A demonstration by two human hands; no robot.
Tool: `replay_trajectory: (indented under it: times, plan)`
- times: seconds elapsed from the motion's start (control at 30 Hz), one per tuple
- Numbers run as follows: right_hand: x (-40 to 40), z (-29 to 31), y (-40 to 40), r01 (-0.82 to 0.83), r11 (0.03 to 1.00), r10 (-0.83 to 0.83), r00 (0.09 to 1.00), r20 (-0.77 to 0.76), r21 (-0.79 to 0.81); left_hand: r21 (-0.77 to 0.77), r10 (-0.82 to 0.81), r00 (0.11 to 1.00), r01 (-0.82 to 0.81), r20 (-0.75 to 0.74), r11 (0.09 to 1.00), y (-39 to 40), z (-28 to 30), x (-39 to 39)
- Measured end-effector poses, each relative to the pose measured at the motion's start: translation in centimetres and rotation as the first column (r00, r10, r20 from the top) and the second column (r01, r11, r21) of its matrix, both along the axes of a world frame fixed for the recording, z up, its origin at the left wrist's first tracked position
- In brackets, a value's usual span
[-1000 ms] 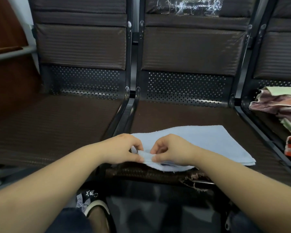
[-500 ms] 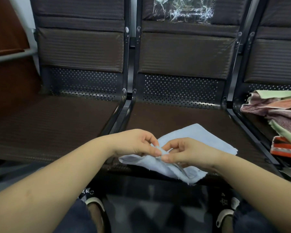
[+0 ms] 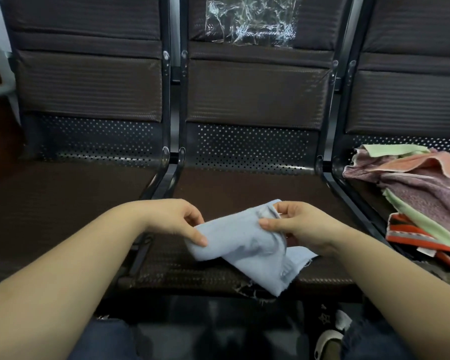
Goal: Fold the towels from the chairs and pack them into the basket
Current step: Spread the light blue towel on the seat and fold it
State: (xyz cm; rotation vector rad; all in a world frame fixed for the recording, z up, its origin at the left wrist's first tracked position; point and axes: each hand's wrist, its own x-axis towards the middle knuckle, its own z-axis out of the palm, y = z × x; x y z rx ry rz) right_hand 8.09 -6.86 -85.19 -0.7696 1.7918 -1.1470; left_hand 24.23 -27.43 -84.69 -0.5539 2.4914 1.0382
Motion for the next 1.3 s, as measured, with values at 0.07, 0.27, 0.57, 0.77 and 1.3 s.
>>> replay_trajectory:
  times: [0.07, 0.27, 0.57, 0.77, 1.3]
  plan:
    - [-1.0, 0.1, 0.4, 0.027, 1.000, -0.027, 0.999, 0.025, -0.003, -0.006, -0.001, 1.000, 0.001, -0.006, 1.000, -0.4, 0.1, -0.9]
    - [-4.1, 1.2, 2.3, 0.099, 0.993, -0.092, 0.989, 0.115, -0.060, 0.191, 0.188, 0.937, -0.135, -0.295, 0.972, -0.4, -0.2, -5.1]
    - [-8.4, -0.1, 4.9, 0.281, 0.954, -0.287, 0.957, 0.044, 0.106, 0.495, 0.554, 0.656, -0.302, -0.512, 0.815, 4.0, -2.6, -14.0]
    - [-10.2, -1.5, 5.7, 0.266, 0.905, -0.267, 0.963, -0.043, 0.331, 0.446, 0.494, 0.734, -0.286, -0.467, 0.848, 5.9, -3.9, -16.7]
    - [-11.3, -3.3, 4.4, 0.420, 0.885, -0.382, 0.902, -0.203, 0.201, -0.083, 0.388, 0.921, -0.390, -0.037, 0.917, 4.0, -5.6, -14.7]
